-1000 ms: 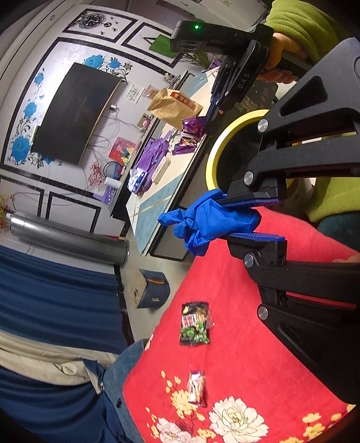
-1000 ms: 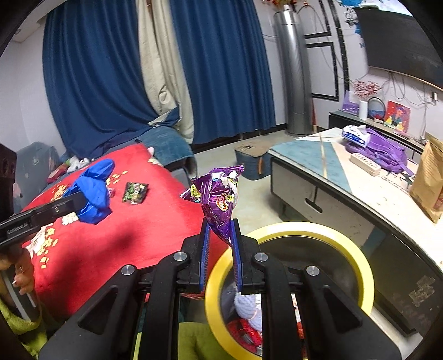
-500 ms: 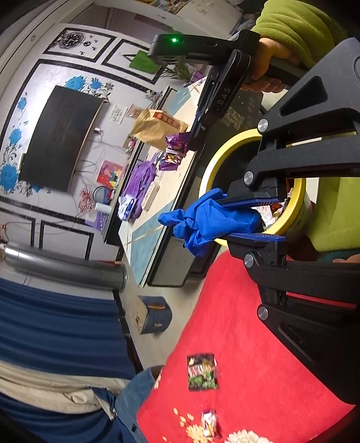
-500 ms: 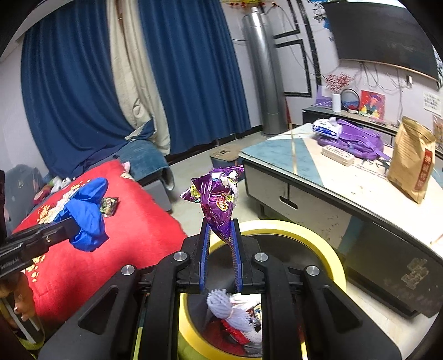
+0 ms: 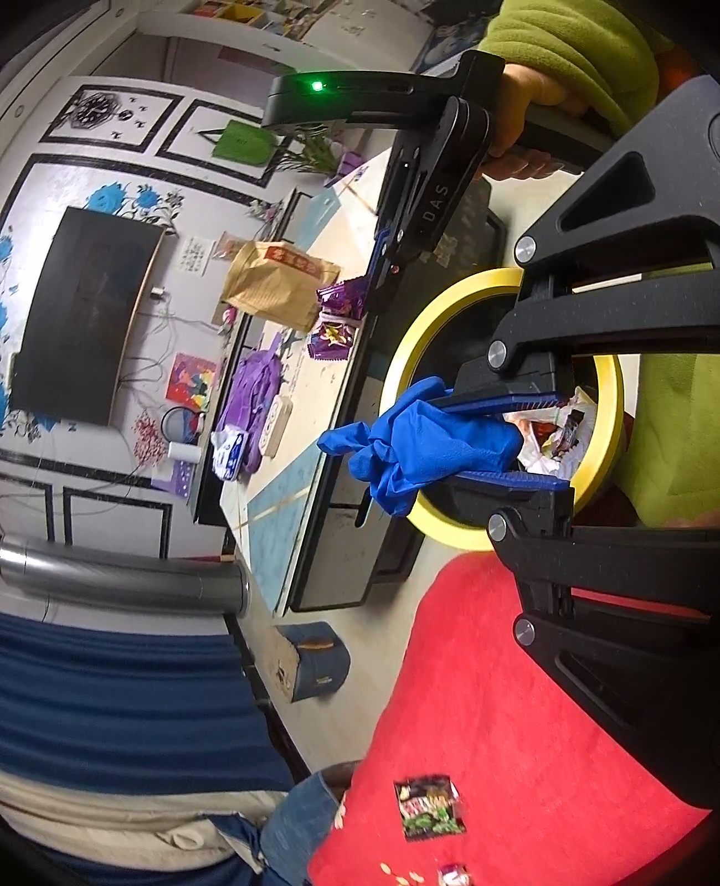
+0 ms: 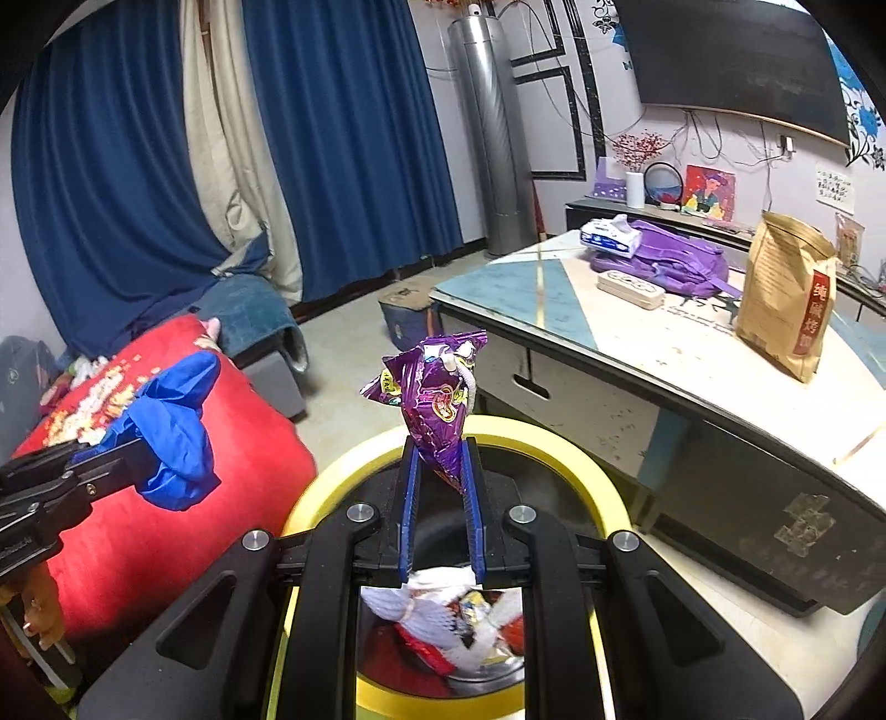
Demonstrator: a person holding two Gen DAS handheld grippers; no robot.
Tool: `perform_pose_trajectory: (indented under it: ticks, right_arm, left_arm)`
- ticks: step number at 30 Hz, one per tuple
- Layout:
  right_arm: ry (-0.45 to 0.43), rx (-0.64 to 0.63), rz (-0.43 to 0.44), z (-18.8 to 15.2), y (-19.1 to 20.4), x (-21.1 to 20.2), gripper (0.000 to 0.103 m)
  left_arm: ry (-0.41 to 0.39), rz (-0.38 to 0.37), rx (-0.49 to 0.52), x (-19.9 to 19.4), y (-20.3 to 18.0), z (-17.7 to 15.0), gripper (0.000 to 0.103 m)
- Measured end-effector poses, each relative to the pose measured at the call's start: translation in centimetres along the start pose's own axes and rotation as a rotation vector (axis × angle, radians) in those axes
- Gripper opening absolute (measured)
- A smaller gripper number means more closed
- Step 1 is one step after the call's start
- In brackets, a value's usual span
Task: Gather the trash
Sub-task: 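Carry the purple wrapper in the right tool and blue glove in the left tool over the bin, then open both tools over the bin to drop the wrapper and glove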
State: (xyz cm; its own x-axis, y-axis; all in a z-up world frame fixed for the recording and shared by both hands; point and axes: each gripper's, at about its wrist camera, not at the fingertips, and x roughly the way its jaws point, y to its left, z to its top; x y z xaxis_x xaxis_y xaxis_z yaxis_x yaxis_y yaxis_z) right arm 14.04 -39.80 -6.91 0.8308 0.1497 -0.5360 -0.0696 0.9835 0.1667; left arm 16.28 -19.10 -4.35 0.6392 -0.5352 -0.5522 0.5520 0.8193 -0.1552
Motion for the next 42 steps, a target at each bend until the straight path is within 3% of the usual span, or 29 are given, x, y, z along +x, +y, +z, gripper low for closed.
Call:
perform_pose_trajectory:
  ticks: [16,18,21,23,24,26,27,33,42]
  right_arm:
    - [0.086,0.087,-0.029,-1.4,-2.7,2.0,0.016]
    - [0.089,0.103,-0.032,-1.4,-3.0,2.1,0.018]
    - [0.076,0.132,-0.050,-1.4,-3.4,1.9,0.046]
    - [0.064,0.145,-0.052,-1.4,-3.6,1.7,0.047]
    - [0.061,0.148,-0.054,-1.3,-3.8,1.6,0.049]
    - [0.049,0.159,-0.060,-1.2,-3.9,1.3,0.054]
    - [0.044,0.163,-0.058,-1.2,-4.0,1.2,0.057]
    - [0.010,0.134,-0.045,-0.6,-3.0,0.5,0.065]
    - [-0.029,0.066,0.006,0.3,0.1,-0.4,0.068]
  left_arm:
    - [0.085,-0.041,0.053,4.3,-1.7,-0.9,0.012]
    - [0.095,-0.040,0.048,4.7,-1.8,-0.7,0.026]
    - [0.098,-0.047,0.016,4.9,-1.4,-0.8,0.050]
    - [0.093,-0.040,0.016,4.8,-1.3,-0.8,0.058]
    - [0.087,-0.026,0.014,4.6,-1.2,-0.8,0.073]
    - [0.080,-0.020,-0.002,4.4,-0.9,-0.7,0.089]
    - [0.075,-0.016,-0.014,4.1,-0.6,-0.7,0.092]
    - [0.061,0.050,-0.036,3.1,0.4,-0.7,0.092]
    - [-0.008,0.160,-0.055,0.2,2.5,-0.5,0.092]
